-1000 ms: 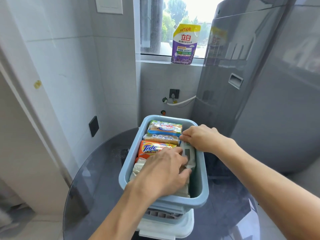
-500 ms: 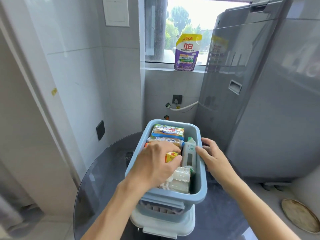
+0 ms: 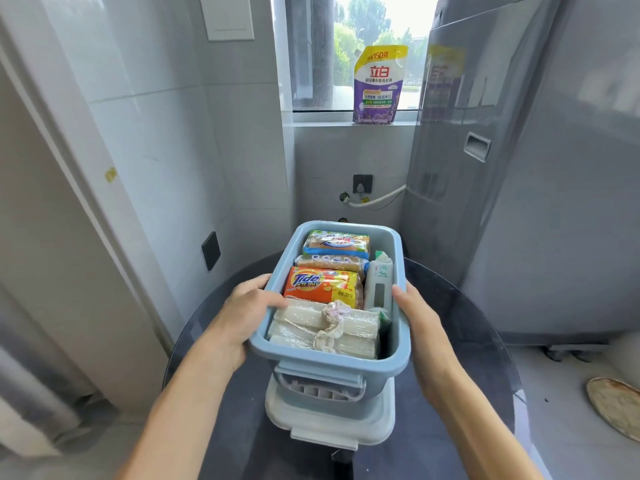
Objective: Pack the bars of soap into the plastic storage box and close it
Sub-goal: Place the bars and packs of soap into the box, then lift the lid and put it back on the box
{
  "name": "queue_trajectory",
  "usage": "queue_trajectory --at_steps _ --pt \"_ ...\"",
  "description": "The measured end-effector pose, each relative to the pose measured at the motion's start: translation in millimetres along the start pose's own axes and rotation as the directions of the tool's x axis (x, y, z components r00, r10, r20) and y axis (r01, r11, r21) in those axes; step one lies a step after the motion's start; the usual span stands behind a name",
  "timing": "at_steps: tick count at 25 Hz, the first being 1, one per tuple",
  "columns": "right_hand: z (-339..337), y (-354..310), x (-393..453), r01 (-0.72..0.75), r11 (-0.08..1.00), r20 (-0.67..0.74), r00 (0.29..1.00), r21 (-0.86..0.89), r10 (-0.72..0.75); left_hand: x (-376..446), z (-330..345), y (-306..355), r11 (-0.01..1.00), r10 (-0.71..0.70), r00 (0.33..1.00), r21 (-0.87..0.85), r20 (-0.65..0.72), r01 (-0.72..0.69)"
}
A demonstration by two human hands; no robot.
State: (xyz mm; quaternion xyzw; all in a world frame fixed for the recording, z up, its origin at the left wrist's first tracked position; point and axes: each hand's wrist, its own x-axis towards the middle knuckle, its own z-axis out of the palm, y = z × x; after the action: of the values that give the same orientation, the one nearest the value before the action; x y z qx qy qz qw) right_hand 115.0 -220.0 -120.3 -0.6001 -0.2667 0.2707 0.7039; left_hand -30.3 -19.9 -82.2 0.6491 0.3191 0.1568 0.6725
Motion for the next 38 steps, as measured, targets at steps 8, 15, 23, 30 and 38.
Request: queue_trajectory --at_steps 8,15,23,30,38 --pt "9 -24 5 0.095 0.993 0.147 0.984 0.063 -0.103 -17 3 -6 0.937 0.062 0.997 -0.341 -0.050 -0.076" --pt "27 -46 73 -0.160 0.984 0.327 0.928 -0.078 0.177 -43 14 -11 0.857 0.080 0.956 -0.471 -0.283 -0.211" --pt "8 -14 44 -0.156 0.972 -0.081 0.986 -0.177 0.143 -37 -28 -6 0.755 0.186 0.973 0.654 -0.134 -0.054" --pt "10 28 -68 0.139 0.532 0.061 0.985 -0.836 -0.161 -48 -41 -13 0.242 0.480 0.747 0.749 0.460 -0.617" --pt "35 59 -96 0.485 -0.146 0.495 0.868 -0.862 -0.040 -39 -5 -26 0.073 0.830 0.499 0.840 0.247 -0.537"
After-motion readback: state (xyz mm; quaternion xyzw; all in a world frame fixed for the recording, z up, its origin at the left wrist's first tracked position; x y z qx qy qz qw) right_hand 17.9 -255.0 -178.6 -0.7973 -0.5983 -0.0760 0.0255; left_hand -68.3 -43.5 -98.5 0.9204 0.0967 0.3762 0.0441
